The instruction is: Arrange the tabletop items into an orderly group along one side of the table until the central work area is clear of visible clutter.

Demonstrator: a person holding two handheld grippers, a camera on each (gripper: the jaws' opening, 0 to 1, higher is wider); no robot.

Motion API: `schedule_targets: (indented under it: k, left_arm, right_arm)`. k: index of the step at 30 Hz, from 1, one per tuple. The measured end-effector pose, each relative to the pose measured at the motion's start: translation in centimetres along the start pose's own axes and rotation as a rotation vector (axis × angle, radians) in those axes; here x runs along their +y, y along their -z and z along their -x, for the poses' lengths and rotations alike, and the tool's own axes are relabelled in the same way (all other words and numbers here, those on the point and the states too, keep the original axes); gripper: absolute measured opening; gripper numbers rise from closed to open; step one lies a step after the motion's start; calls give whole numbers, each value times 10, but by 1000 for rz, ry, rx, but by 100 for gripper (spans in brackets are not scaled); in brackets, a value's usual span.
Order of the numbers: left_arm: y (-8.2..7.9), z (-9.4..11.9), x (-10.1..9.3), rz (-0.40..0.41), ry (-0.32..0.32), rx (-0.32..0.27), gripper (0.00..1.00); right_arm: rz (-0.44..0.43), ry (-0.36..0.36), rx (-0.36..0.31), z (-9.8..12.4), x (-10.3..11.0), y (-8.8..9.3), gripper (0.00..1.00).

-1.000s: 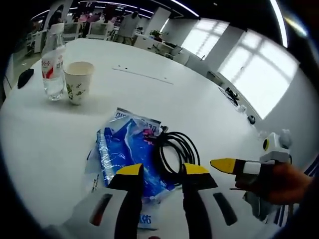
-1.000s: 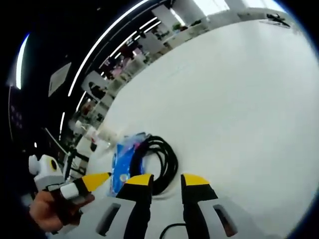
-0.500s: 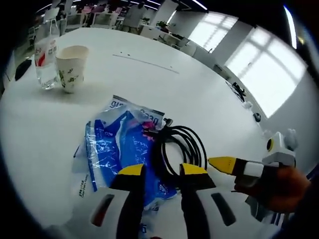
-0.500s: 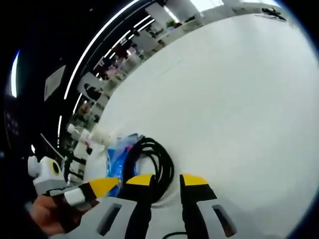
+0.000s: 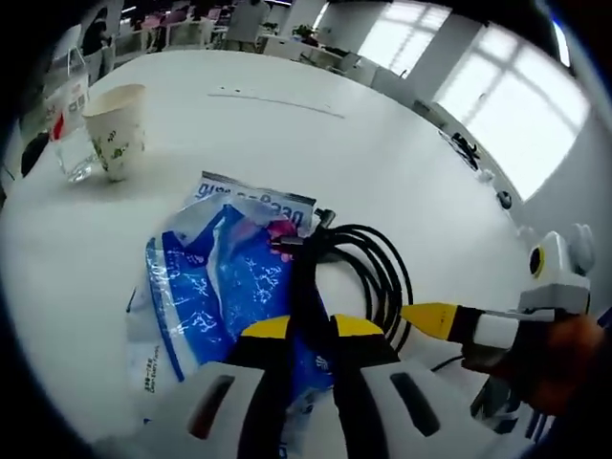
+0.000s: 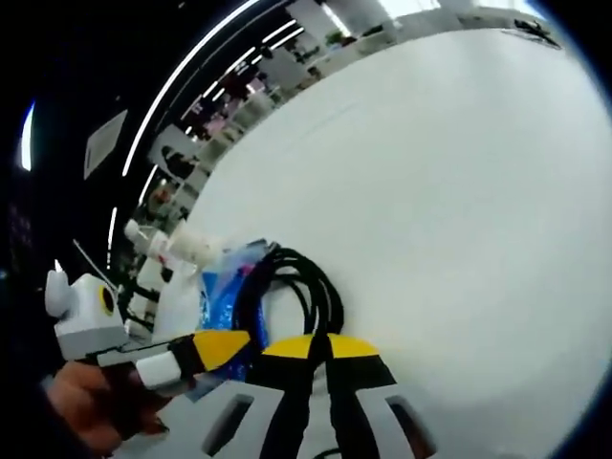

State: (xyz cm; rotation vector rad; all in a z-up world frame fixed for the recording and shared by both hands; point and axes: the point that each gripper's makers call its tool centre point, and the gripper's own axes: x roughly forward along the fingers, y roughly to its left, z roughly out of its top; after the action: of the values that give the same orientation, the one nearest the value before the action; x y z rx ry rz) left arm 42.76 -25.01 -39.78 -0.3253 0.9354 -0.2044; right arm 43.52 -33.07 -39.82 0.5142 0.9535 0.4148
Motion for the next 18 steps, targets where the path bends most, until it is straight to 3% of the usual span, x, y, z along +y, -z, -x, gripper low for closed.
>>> schedule_targets:
  k: [4, 7, 10, 15, 18]
  left_arm:
    - [-2, -4, 20, 6, -29, 6, 9]
    - [-1, 15, 24, 10, -70, 11, 8]
    - [-1, 17, 46, 26, -107, 12, 8]
    - [7, 27, 63, 46, -137, 19, 7]
    - [12, 37, 64, 65, -145, 16, 6]
  right_arm:
    - [41, -29, 16, -1, 13, 9, 1]
    - [54, -58, 38, -7, 28, 16, 1]
    - [85, -79, 55, -11, 40, 21, 1]
    - [131, -105, 98, -15, 55, 34, 1]
    - [151, -110, 116, -15, 61, 42, 1]
